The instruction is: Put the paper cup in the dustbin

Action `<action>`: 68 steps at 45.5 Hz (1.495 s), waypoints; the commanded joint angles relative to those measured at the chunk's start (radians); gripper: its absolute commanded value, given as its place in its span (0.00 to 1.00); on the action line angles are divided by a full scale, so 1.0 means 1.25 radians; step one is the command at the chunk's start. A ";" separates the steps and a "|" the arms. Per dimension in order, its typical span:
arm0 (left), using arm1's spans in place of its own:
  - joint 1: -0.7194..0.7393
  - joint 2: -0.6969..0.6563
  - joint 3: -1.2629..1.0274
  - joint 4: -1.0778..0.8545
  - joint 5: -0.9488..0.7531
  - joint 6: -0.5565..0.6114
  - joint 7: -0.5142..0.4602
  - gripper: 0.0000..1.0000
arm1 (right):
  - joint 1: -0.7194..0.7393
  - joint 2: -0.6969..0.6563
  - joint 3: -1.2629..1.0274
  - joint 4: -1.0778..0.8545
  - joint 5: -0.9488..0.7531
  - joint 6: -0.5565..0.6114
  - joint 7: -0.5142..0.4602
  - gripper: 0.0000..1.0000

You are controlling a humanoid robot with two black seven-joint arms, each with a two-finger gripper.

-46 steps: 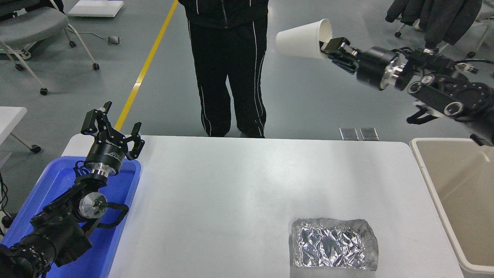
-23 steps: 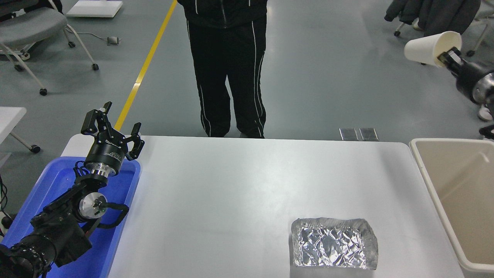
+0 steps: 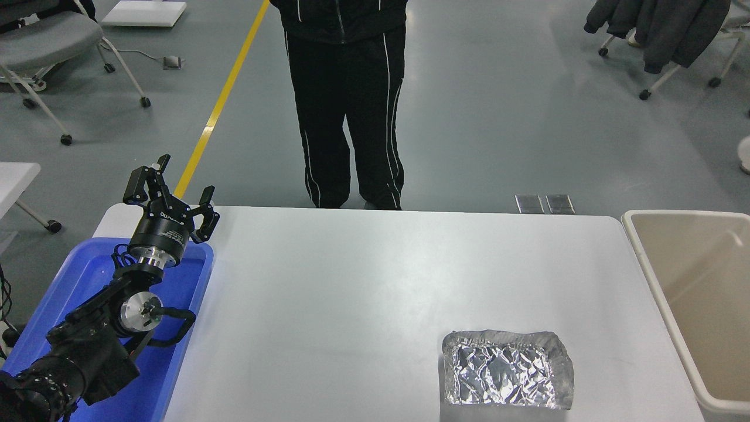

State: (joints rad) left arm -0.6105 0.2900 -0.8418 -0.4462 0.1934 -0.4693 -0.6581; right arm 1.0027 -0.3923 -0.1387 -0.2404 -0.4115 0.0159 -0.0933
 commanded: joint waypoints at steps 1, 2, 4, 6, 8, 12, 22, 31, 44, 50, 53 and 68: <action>0.000 0.000 0.000 0.000 0.000 0.000 0.000 1.00 | -0.105 0.006 0.005 -0.011 0.009 -0.037 -0.053 0.00; 0.000 0.000 0.000 0.000 0.000 0.000 0.000 1.00 | -0.115 0.007 0.007 -0.010 0.010 -0.037 -0.053 0.00; 0.000 0.000 0.000 0.000 0.000 0.000 0.000 1.00 | -0.137 0.012 0.007 -0.007 0.011 -0.037 -0.053 0.00; 0.000 0.000 0.000 0.001 0.000 0.000 0.000 1.00 | -0.160 0.025 0.005 -0.005 0.013 -0.037 -0.052 0.00; 0.000 0.000 0.000 0.000 0.000 0.000 0.000 1.00 | -0.182 0.041 0.003 -0.005 0.014 -0.036 -0.052 0.00; 0.000 0.000 0.001 0.000 0.000 0.000 0.000 1.00 | -0.220 0.068 0.002 -0.005 0.014 -0.036 -0.049 0.00; 0.000 0.000 0.000 0.000 0.000 0.000 0.000 1.00 | -0.268 0.108 0.013 0.034 0.014 -0.039 -0.047 0.00; 0.000 0.000 0.000 0.000 0.000 0.000 0.000 1.00 | -0.271 0.115 0.018 0.038 0.014 -0.039 -0.047 0.00; 0.000 0.000 0.000 0.000 0.000 0.000 0.000 1.00 | -0.268 0.115 0.016 0.036 0.014 -0.053 -0.047 0.00; 0.000 0.000 0.000 0.000 0.000 0.000 0.000 1.00 | -0.263 0.114 0.003 0.036 0.014 -0.141 -0.046 0.56; 0.000 0.000 0.000 0.000 0.000 0.000 0.000 1.00 | -0.260 0.114 0.002 0.036 0.014 -0.166 -0.046 0.77; 0.000 0.000 0.000 0.001 0.000 0.000 0.000 1.00 | -0.175 0.114 0.018 0.041 0.014 -0.172 -0.046 0.99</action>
State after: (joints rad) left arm -0.6105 0.2899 -0.8420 -0.4464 0.1933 -0.4694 -0.6581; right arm 0.7077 -0.2503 -0.1309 -0.1924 -0.3942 -0.1819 -0.1502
